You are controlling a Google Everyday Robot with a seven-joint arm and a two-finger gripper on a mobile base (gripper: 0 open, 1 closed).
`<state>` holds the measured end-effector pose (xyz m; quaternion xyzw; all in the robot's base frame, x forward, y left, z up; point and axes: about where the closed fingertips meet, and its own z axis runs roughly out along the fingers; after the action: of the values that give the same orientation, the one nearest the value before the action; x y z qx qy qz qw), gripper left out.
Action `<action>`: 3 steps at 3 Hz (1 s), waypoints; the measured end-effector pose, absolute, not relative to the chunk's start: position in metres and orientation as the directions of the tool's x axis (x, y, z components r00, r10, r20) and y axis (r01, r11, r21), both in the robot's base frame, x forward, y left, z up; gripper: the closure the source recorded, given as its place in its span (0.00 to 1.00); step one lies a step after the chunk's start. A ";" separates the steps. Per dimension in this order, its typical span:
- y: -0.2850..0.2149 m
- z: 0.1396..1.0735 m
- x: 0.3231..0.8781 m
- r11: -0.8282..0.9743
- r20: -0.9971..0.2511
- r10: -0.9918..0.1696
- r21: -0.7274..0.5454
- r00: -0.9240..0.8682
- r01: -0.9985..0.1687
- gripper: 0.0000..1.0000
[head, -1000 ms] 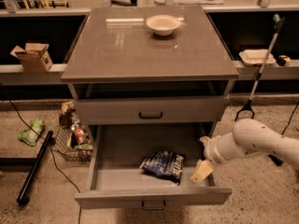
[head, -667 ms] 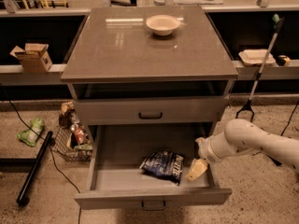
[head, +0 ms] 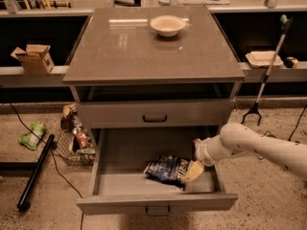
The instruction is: Pick blue chip bag from middle drawer and place on counter
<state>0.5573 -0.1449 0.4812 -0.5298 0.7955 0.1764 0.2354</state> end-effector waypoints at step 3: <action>-0.090 0.412 0.596 0.313 -0.582 -0.779 -0.041 -0.231 -0.949 0.00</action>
Offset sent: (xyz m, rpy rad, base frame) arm 0.0464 0.0631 -0.0664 0.0273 -0.1073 0.0742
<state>0.5957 -0.0896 0.4118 -0.5630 0.7675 0.1634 0.2594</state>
